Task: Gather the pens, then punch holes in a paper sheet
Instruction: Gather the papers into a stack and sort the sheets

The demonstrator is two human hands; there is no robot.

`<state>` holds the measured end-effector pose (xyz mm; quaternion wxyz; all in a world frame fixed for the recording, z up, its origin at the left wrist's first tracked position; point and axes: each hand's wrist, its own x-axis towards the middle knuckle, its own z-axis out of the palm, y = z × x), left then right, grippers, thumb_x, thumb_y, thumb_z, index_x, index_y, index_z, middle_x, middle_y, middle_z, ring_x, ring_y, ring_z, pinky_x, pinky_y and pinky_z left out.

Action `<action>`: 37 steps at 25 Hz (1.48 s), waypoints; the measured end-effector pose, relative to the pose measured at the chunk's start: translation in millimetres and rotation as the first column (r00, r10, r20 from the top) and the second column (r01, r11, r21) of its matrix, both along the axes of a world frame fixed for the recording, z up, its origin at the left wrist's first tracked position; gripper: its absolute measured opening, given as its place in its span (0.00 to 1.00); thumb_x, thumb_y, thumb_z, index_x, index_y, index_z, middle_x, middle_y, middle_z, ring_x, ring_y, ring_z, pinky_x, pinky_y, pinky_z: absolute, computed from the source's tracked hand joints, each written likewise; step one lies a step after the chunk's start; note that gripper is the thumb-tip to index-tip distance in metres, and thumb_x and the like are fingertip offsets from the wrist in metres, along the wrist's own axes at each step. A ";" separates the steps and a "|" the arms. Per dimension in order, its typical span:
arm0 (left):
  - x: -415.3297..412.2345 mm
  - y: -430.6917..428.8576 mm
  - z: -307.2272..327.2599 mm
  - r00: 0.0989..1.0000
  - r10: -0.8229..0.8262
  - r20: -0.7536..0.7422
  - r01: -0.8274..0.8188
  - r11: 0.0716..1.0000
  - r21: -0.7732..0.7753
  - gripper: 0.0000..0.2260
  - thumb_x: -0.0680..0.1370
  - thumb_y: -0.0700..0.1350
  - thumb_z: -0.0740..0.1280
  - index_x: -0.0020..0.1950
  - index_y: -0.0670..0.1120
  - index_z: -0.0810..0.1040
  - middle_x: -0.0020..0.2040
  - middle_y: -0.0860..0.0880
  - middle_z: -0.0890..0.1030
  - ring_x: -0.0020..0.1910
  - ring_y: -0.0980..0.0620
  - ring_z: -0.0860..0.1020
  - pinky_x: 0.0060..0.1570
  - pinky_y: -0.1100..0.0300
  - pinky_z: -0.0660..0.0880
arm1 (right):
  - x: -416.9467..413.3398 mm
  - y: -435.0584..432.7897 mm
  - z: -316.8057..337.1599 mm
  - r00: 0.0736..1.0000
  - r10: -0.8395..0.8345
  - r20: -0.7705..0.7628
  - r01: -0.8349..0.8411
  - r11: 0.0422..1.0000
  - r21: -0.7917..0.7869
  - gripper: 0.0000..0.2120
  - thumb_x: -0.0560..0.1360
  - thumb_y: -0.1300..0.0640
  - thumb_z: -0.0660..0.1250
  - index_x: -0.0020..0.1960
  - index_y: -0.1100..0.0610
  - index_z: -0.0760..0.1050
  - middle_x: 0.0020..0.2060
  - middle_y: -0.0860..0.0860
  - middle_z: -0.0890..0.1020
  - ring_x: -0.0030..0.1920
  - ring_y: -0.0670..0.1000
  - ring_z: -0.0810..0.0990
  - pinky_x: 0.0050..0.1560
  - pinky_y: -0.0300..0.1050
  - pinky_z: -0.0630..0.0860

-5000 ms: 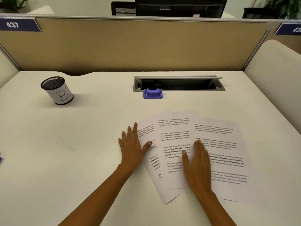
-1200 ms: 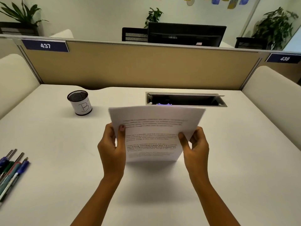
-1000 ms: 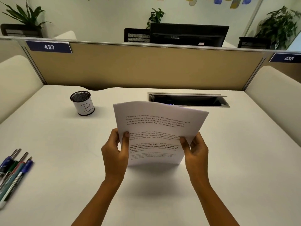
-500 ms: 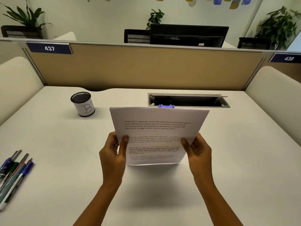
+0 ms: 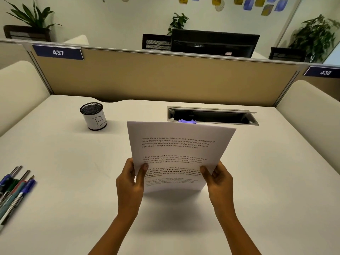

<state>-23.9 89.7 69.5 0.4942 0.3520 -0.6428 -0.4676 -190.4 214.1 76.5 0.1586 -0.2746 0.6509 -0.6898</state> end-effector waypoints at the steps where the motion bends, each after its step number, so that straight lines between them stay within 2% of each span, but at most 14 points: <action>1: 0.7 1.7 -3.3 1.000 -0.006 0.030 0.006 1.000 0.006 0.01 0.76 0.49 0.63 0.46 0.53 0.73 0.46 0.57 0.81 0.46 0.56 0.80 0.37 0.74 0.75 | 1.8 0.7 -3.6 1.000 -0.004 -0.003 0.004 1.000 0.025 0.10 0.74 0.60 0.68 0.50 0.45 0.76 0.48 0.43 0.84 0.48 0.42 0.82 0.48 0.33 0.80; 5: 5.1 -1.0 -3.0 0.997 -0.005 0.071 0.000 0.998 0.068 0.10 0.75 0.52 0.62 0.55 0.57 0.69 0.54 0.61 0.78 0.54 0.58 0.78 0.45 0.73 0.76 | 4.3 1.5 -1.2 0.995 -0.056 -0.085 0.061 0.996 0.064 0.12 0.75 0.60 0.66 0.47 0.43 0.76 0.45 0.40 0.83 0.46 0.45 0.82 0.44 0.31 0.79; 8: 12.1 -17.3 11.0 0.993 0.098 0.064 -0.100 0.994 0.035 0.22 0.73 0.51 0.65 0.66 0.50 0.66 0.65 0.53 0.72 0.63 0.55 0.73 0.60 0.59 0.72 | 1.2 2.2 17.4 0.967 -0.063 -0.245 0.080 0.995 0.063 0.09 0.75 0.56 0.65 0.46 0.41 0.74 0.44 0.38 0.82 0.44 0.45 0.81 0.44 0.31 0.79; 10: 17.2 -26.4 22.2 0.986 0.160 0.053 -0.161 0.987 0.004 0.28 0.73 0.52 0.66 0.70 0.46 0.63 0.69 0.50 0.69 0.67 0.53 0.69 0.64 0.55 0.69 | -1.6 3.4 33.3 0.913 -0.059 -0.403 0.092 0.994 0.065 0.07 0.75 0.54 0.63 0.46 0.41 0.72 0.44 0.38 0.81 0.43 0.44 0.81 0.45 0.29 0.78; 13: 23.0 -29.9 36.2 0.980 0.186 0.063 -0.183 0.982 -0.050 0.30 0.72 0.53 0.67 0.72 0.50 0.61 0.72 0.51 0.66 0.69 0.52 0.67 0.65 0.60 0.66 | -7.2 4.0 51.6 0.783 -0.041 -0.621 0.107 0.992 0.069 0.05 0.75 0.56 0.64 0.50 0.48 0.74 0.44 0.41 0.79 0.41 0.39 0.78 0.43 0.21 0.73; 16: 25.8 -25.5 46.9 0.982 0.165 0.097 -0.149 0.976 -0.158 0.30 0.72 0.51 0.68 0.73 0.53 0.61 0.72 0.55 0.66 0.69 0.54 0.66 0.66 0.57 0.67 | -9.0 1.4 64.5 0.681 0.010 -0.732 0.108 0.988 0.114 0.11 0.74 0.54 0.63 0.52 0.57 0.78 0.44 0.49 0.82 0.41 0.41 0.77 0.44 0.17 0.70; 19: 25.4 -18.4 51.7 0.971 0.228 0.071 -0.194 0.927 -0.320 0.33 0.71 0.47 0.71 0.73 0.47 0.61 0.72 0.53 0.65 0.71 0.53 0.64 0.71 0.54 0.64 | -9.6 -1.2 75.8 0.630 0.004 -0.777 0.148 0.981 0.125 0.13 0.74 0.55 0.62 0.52 0.61 0.78 0.43 0.56 0.83 0.41 0.45 0.76 0.45 0.14 0.65; 22: 22.4 -14.3 53.8 0.950 0.312 0.025 -0.272 0.862 -0.428 0.34 0.72 0.47 0.73 0.72 0.41 0.61 0.74 0.47 0.64 0.73 0.51 0.62 0.73 0.55 0.59 | -9.5 -1.5 85.2 0.595 -0.015 -0.803 0.187 0.975 0.120 0.15 0.74 0.53 0.61 0.52 0.62 0.78 0.43 0.57 0.84 0.40 0.46 0.76 0.43 0.17 0.67; 26: 20.8 -14.7 54.7 0.922 0.367 0.125 -0.249 0.806 -0.537 0.26 0.73 0.48 0.69 0.68 0.42 0.68 0.72 0.44 0.68 0.73 0.51 0.62 0.73 0.42 0.54 | -6.1 0.9 91.0 0.563 0.098 -0.820 0.111 0.975 0.193 0.16 0.73 0.50 0.63 0.48 0.62 0.79 0.41 0.57 0.84 0.39 0.53 0.82 0.40 0.36 0.79; 29: 18.0 -10.5 54.1 0.958 0.250 0.140 -0.154 0.863 -0.482 0.22 0.74 0.49 0.68 0.66 0.45 0.71 0.66 0.48 0.76 0.65 0.52 0.71 0.67 0.55 0.67 | -2.8 -3.4 90.4 0.495 0.153 -0.855 0.097 0.969 0.229 0.13 0.68 0.53 0.68 0.46 0.61 0.80 0.40 0.57 0.84 0.37 0.54 0.83 0.38 0.38 0.78; 31: 16.5 -8.8 54.3 0.980 0.183 0.080 -0.143 0.924 -0.355 0.14 0.74 0.49 0.67 0.59 0.53 0.73 0.56 0.61 0.79 0.54 0.59 0.76 0.51 0.73 0.71 | -1.6 -6.7 89.5 0.447 0.195 -0.873 0.087 0.962 0.259 0.13 0.66 0.53 0.70 0.46 0.61 0.80 0.40 0.57 0.84 0.36 0.54 0.83 0.38 0.38 0.78; 32: 16.4 -9.3 53.0 0.986 0.159 0.043 -0.139 0.946 -0.292 0.10 0.74 0.48 0.68 0.54 0.57 0.74 0.51 0.65 0.79 0.50 0.62 0.76 0.44 0.76 0.70 | -1.1 -8.0 89.1 0.424 0.205 -0.882 0.082 0.961 0.263 0.14 0.65 0.53 0.70 0.46 0.61 0.81 0.40 0.57 0.85 0.36 0.55 0.83 0.38 0.40 0.79; 35: 18.3 -15.0 42.4 0.994 0.100 -0.055 -0.106 0.986 -0.129 0.09 0.75 0.44 0.69 0.45 0.59 0.75 0.44 0.63 0.81 0.44 0.61 0.79 0.38 0.74 0.73 | -2.4 -9.6 84.6 0.417 0.090 -0.905 0.143 0.976 0.163 0.16 0.65 0.54 0.71 0.50 0.61 0.80 0.44 0.58 0.84 0.43 0.56 0.82 0.46 0.43 0.80; 37: 20.9 -18.3 33.3 0.989 0.096 -0.109 -0.102 0.993 -0.051 0.08 0.76 0.42 0.69 0.43 0.56 0.76 0.43 0.59 0.83 0.41 0.59 0.80 0.36 0.72 0.75 | -5.4 -11.7 78.2 0.532 -0.108 -0.840 0.268 0.962 0.046 0.20 0.69 0.55 0.71 0.59 0.59 0.76 0.55 0.57 0.81 0.54 0.53 0.76 0.57 0.33 0.70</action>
